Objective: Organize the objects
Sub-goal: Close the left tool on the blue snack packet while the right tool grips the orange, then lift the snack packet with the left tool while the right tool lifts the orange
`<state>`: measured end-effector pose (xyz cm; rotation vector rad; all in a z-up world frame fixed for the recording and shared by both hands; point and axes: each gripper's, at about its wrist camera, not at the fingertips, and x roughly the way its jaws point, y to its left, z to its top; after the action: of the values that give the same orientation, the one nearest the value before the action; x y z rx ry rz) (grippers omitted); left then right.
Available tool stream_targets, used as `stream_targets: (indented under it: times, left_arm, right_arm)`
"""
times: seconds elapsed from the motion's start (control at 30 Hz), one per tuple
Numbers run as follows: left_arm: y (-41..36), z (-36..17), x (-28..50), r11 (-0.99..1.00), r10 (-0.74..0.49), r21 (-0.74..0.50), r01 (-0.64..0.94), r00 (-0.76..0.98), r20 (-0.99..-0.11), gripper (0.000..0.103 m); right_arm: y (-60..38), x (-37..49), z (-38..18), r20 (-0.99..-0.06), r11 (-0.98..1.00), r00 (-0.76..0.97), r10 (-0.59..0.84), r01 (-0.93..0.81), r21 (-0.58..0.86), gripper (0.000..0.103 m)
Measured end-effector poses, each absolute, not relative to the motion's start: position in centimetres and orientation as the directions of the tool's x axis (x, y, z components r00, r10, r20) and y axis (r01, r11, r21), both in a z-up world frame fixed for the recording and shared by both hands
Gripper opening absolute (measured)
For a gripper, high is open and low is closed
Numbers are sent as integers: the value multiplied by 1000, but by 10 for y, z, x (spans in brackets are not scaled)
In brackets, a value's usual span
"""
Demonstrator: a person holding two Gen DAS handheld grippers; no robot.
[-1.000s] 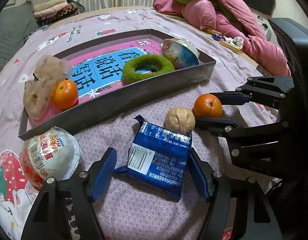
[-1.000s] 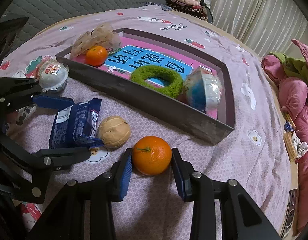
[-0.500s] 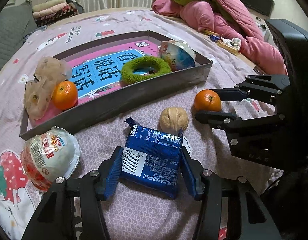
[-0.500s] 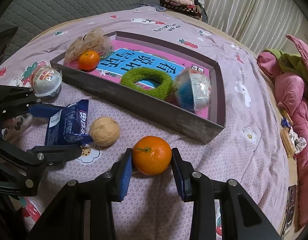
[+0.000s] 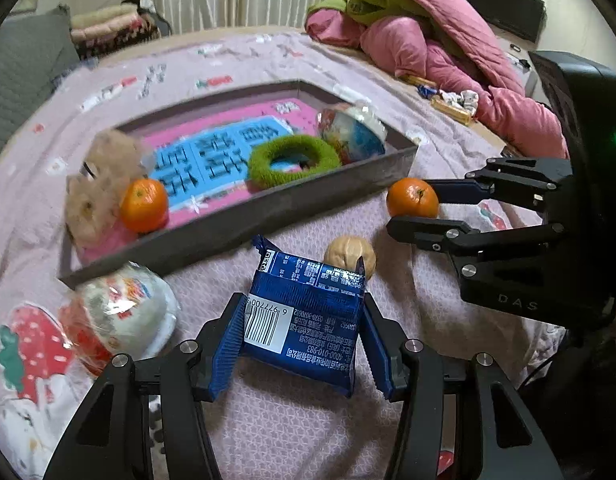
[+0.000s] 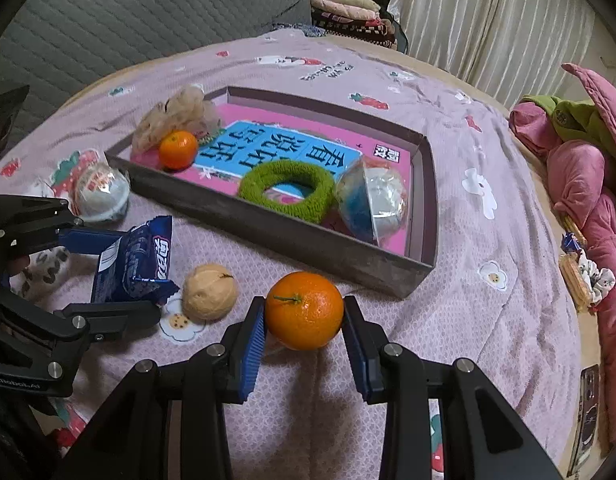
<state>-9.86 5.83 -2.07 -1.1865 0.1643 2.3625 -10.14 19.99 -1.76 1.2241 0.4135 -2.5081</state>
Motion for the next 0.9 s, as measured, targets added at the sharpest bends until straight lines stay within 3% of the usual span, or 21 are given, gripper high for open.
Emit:
stream_targets:
  times: [0.9]
  left_arm:
    - [46,13,-104,-890,398,-151,-431,-569,-720,57]
  right_arm:
    - [186,-108,16,-710,-918,-667,-225,389,-74,38]
